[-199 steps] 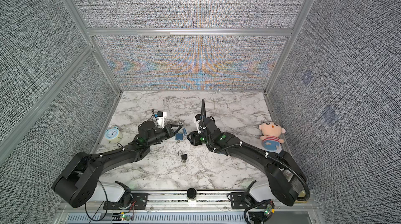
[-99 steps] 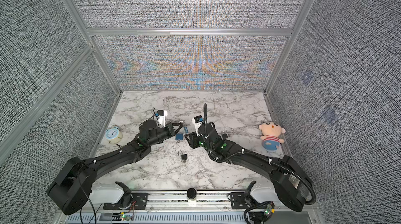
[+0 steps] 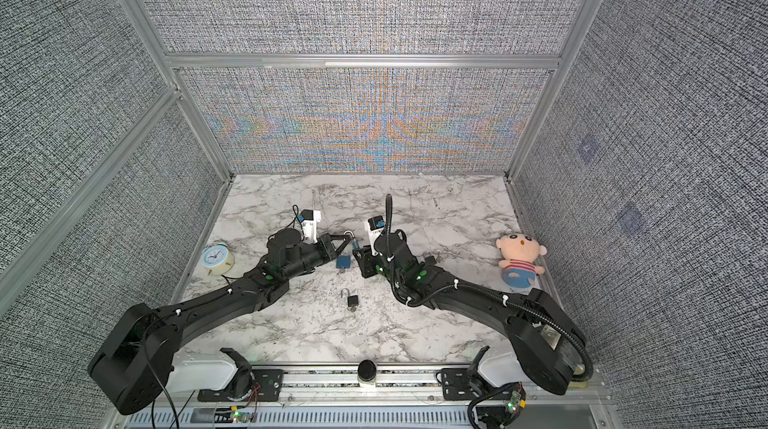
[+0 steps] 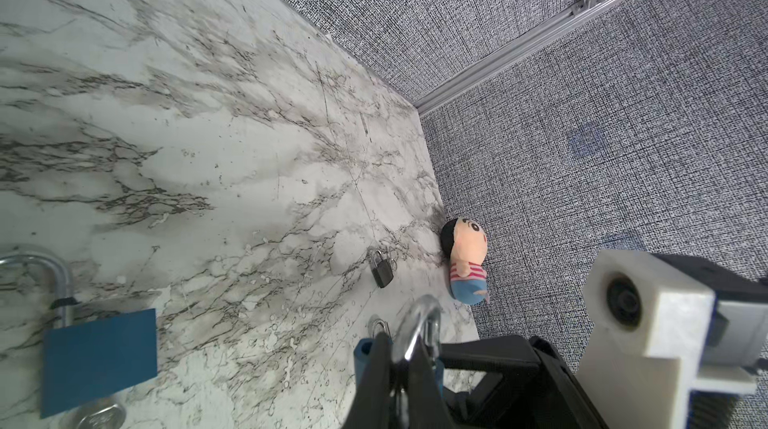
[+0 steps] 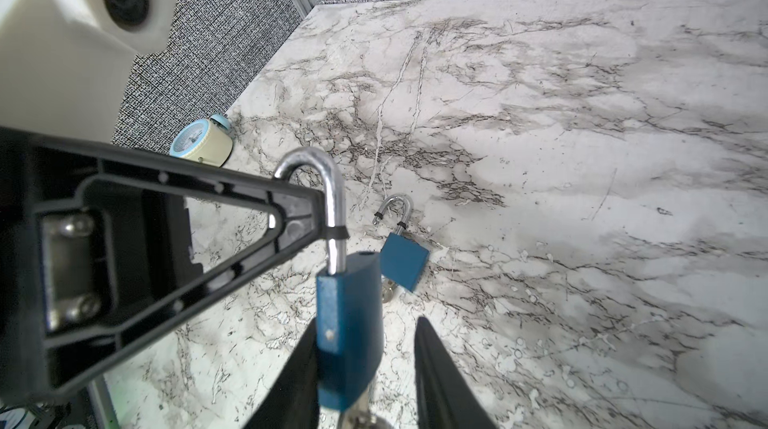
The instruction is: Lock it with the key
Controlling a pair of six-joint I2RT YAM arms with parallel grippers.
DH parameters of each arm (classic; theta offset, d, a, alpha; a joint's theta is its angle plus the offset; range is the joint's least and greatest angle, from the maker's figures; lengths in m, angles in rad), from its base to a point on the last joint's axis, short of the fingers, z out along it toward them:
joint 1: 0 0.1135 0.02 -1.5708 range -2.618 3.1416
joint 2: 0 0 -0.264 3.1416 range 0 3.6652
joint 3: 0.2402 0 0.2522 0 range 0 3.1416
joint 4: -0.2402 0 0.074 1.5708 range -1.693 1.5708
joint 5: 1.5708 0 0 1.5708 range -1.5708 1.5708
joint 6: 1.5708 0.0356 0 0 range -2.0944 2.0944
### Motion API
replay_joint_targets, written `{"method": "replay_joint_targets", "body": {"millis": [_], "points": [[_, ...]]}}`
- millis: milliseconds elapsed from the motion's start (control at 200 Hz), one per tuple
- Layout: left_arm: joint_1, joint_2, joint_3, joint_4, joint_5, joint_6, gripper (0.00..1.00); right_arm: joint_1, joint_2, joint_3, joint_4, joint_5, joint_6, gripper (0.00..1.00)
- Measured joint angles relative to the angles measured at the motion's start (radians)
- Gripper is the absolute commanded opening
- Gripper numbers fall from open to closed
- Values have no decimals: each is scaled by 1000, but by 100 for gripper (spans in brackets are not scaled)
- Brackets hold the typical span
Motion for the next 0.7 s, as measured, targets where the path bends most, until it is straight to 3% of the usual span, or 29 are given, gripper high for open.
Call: {"method": "replay_joint_targets", "body": {"millis": [700], "points": [[0, -7, 0, 0, -18, 0, 0, 1, 29, 13, 38, 6, -1, 25]]}}
